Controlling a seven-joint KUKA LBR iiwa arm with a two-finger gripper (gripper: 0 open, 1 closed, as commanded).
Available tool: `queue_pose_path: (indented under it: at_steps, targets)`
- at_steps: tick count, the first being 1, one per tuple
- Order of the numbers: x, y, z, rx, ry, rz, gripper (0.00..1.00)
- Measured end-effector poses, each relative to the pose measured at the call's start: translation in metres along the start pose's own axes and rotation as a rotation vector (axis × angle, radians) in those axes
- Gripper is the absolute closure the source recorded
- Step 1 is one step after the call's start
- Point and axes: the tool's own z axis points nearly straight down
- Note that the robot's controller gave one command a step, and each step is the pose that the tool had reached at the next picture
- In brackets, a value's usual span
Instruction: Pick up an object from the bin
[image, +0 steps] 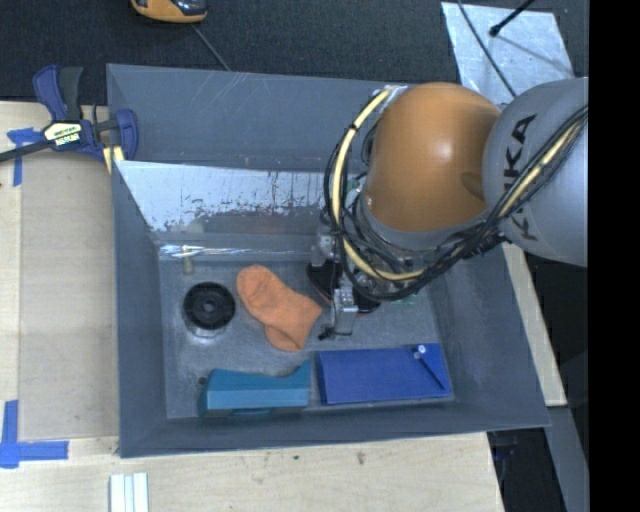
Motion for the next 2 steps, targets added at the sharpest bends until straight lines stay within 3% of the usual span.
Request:
queue_pose_path:
  at_steps: [1,2]
  targets:
    - [-0.001,0.000,-0.005,-0.001,-0.008,0.002,0.00]
    - [-0.001,0.008,0.038,-0.002,-0.016,0.005,0.00]
